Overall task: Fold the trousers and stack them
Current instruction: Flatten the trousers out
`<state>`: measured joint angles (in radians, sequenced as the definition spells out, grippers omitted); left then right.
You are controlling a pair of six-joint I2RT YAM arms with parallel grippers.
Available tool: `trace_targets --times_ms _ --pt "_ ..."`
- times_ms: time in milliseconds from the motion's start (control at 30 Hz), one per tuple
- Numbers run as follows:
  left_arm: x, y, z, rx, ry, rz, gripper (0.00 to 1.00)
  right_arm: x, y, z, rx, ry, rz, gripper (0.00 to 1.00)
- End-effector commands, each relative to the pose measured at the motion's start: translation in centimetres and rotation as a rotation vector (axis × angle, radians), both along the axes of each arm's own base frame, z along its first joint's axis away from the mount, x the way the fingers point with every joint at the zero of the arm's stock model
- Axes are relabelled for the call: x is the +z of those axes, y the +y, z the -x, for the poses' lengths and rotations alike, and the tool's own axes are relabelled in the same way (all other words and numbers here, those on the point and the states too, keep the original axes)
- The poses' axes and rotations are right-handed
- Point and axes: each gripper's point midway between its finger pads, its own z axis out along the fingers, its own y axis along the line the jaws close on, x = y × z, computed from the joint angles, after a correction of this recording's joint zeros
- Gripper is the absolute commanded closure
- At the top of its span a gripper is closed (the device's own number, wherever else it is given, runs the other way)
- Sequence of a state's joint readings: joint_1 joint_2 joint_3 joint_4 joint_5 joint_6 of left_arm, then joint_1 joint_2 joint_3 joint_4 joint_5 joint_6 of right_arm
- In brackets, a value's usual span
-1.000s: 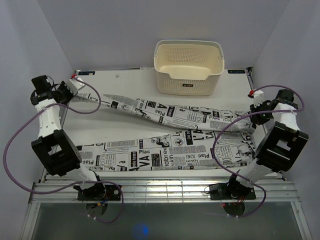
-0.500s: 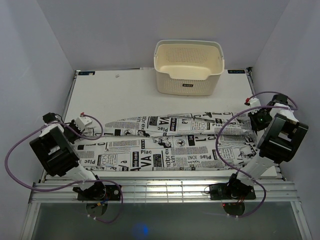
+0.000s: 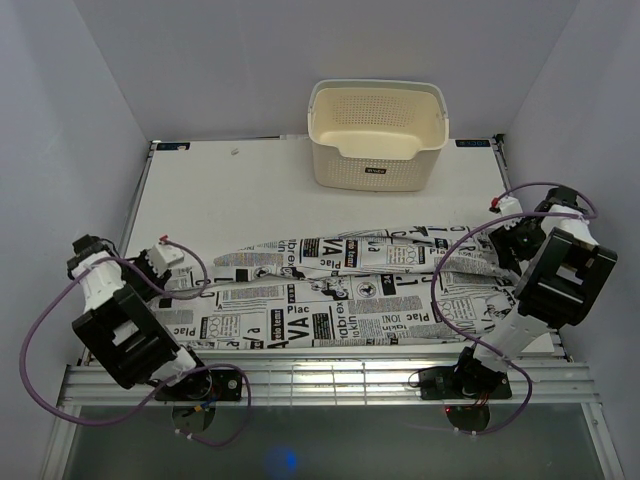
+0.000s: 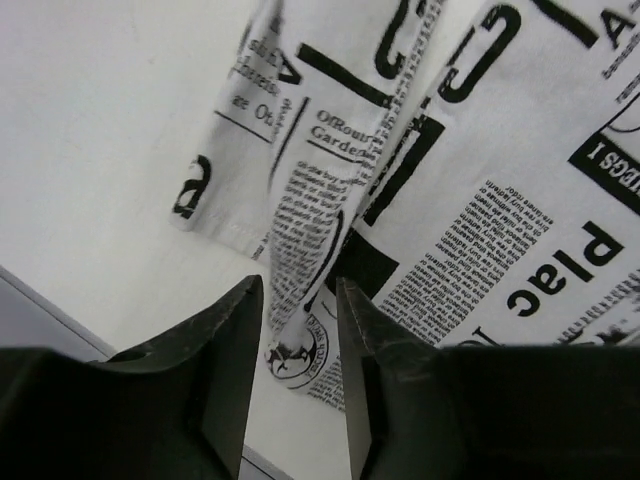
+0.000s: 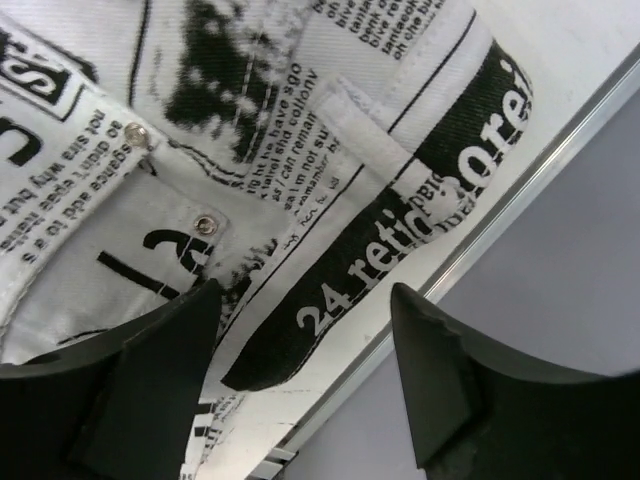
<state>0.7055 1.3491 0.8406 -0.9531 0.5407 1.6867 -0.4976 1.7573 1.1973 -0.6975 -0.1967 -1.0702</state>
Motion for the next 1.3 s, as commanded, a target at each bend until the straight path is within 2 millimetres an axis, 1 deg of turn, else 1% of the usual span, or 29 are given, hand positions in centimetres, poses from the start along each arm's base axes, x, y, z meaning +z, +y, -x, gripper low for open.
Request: trace_targets --times_ms 0,33,67,100,167,200,267,333,367,433,467,500,533,600,633,733,767,833,867,933,967,1000,1033,1067,1100,1133,1167,1200,1267 --pt "6.2 1.0 -3.3 0.13 -0.108 0.156 0.52 3.6 0.6 -0.3 0.052 -0.071 -0.006 0.25" --pt "7.2 1.4 -4.1 0.174 -0.115 0.202 0.51 4.7 0.9 -0.7 0.045 -0.106 -0.015 0.19" --pt "7.3 1.3 -5.0 0.258 -0.08 0.32 0.39 6.0 1.4 -1.6 0.05 -0.154 -0.044 0.16" --pt "9.0 2.6 -6.5 0.292 -0.11 0.325 0.3 6.9 2.0 -2.1 0.053 -0.179 -0.06 0.13" --pt "9.1 3.2 -7.8 0.383 -0.07 0.412 0.28 8.2 3.0 -3.2 0.048 -0.219 -0.103 0.11" --pt "8.6 4.1 -8.8 0.404 -0.047 0.436 0.28 9.1 3.5 -4.4 0.064 -0.254 -0.1 0.12" --pt "7.8 4.8 -9.7 0.466 -0.001 0.481 0.26 9.4 5.0 -5.5 0.083 -0.262 -0.116 0.15" --pt "5.7 5.9 -10.4 0.516 0.064 0.493 0.26 8.8 5.8 -6.4 0.091 -0.251 -0.118 0.23" --pt "5.0 6.0 -10.4 0.534 0.087 0.501 0.26 8.5 6.9 -6.7 0.117 -0.241 -0.122 0.25" --pt "3.1 6.2 -9.9 0.558 0.134 0.494 0.26 7.2 7.6 -7.1 0.127 -0.222 -0.121 0.27" --pt "2.5 6.1 -9.7 0.564 0.147 0.493 0.26 6.6 8.4 -7.2 0.145 -0.213 -0.123 0.28" --pt "2.0 5.9 -9.3 0.572 0.162 0.484 0.26 5.5 8.9 -6.9 0.152 -0.19 -0.124 0.28" --pt "0.9 5.4 -8.7 0.578 0.183 0.483 0.26 5.0 8.9 -7.1 0.154 -0.19 -0.11 0.28" --pt "-0.2 4.6 -8.1 0.586 0.213 0.473 0.26 3.9 9.7 -6.9 0.177 -0.173 -0.107 0.29" --pt "-1.1 4.2 -7.4 0.591 0.229 0.463 0.25 3.0 9.9 -6.5 0.178 -0.158 -0.102 0.29" --pt "-2.4 3.5 -7.0 0.601 0.253 0.441 0.25 1.7 10.2 -5.6 0.202 -0.129 -0.082 0.29" --pt "-3.3 2.9 -6.3 0.601 0.285 0.43 0.26 0.9 10.5 -4.8 0.208 -0.107 -0.083 0.29" --pt "-3.9 2.7 -6.0 0.604 0.293 0.412 0.3 0.1 10.3 -4.0 0.224 -0.09 -0.065 0.3" --pt "-4.2 2.5 -5.7 0.599 0.304 0.406 0.36 -0.8 10.4 -3.1 0.228 -0.065 -0.065 0.3" --pt "-4.5 2.4 -5.7 0.598 0.307 0.398 0.48 -1.5 10.1 -2.6 0.238 -0.057 -0.043 0.34" --pt "-4.4 2.3 -5.9 0.599 0.301 0.405 0.65 -2.1 10.1 -2.0 0.238 -0.041 -0.04 0.37" --pt "-3.9 2.6 -6.4 0.602 0.282 0.409 0.74 -2.3 9.9 -2.1 0.238 -0.047 -0.029 0.47" --pt "-3.4 2.7 -6.9 0.603 0.267 0.414 0.85 -2.6 9.6 -2.0 0.237 -0.039 -0.012 0.53" --pt "-2.2 2.7 -7.6 0.601 0.228 0.436 0.97 -3.0 9.4 -1.8 0.233 -0.031 -0.007 0.61" --pt "-0.8 3.1 -8.6 0.591 0.177 0.439 1.0 -3.0 9.2 -2.0 0.229 -0.036 0.004 0.68" --pt "0.4 3.3 -9.3 0.579 0.125 0.443 1.0 -2.8 9.0 -2.1 0.224 -0.039 0.011 0.87" --pt "1.8 3.7 -9.8 0.575 0.071 0.449 1.0 -2.5 8.7 -2.3 0.211 -0.048 0.011 0.92" --pt "4.5 3.5 -10.5 0.541 -0.021 0.46 1.0 -2.0 8.6 -2.6 0.208 -0.064 0.012 0.92" --pt "7.5 4.1 -11.0 0.508 -0.151 0.464 1.0 -1.0 8.1 -2.9 0.199 -0.096 0.02 0.92"
